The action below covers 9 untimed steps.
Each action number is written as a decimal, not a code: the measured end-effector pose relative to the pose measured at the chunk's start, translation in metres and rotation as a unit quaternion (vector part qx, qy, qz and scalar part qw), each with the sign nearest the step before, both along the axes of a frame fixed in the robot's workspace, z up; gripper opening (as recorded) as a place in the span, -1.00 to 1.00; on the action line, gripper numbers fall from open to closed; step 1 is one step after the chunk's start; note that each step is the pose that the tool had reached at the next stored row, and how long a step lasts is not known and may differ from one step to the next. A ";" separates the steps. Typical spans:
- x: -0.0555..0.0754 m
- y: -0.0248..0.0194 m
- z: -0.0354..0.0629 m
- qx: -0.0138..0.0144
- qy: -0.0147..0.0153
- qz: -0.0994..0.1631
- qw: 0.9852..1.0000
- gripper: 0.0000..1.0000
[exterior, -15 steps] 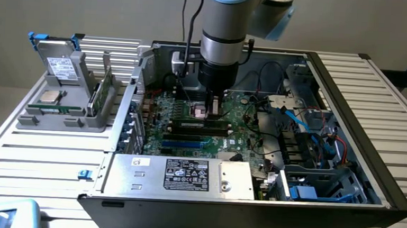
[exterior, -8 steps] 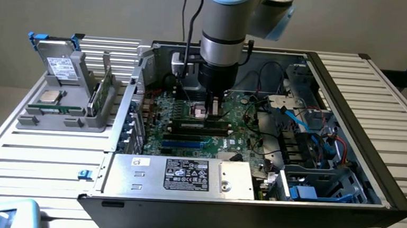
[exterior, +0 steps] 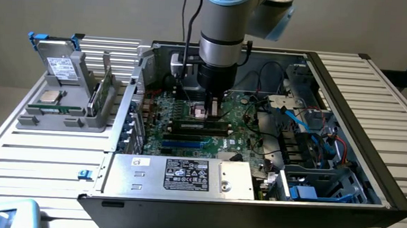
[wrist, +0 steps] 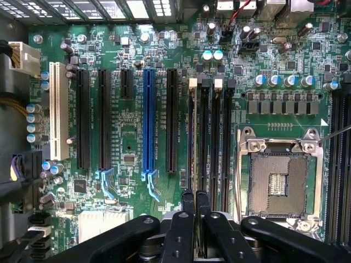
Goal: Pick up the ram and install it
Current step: 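Insert the ram into the slot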
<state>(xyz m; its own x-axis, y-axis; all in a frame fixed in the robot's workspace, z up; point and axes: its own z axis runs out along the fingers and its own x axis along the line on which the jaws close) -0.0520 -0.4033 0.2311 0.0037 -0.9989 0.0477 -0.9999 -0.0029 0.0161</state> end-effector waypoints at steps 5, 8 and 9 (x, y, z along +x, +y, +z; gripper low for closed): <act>0.000 0.0000 -0.0009 0.000 0.000 -0.001 1.000 -0.73; 0.000 0.0000 -0.0015 0.000 0.000 -0.001 1.000 -0.73; 0.000 0.0000 -0.0016 0.000 0.000 -0.001 1.000 -0.73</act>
<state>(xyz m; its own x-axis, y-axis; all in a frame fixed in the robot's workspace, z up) -0.0519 -0.4033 0.2295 0.0011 -0.9989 0.0476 -0.9999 -0.0004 0.0158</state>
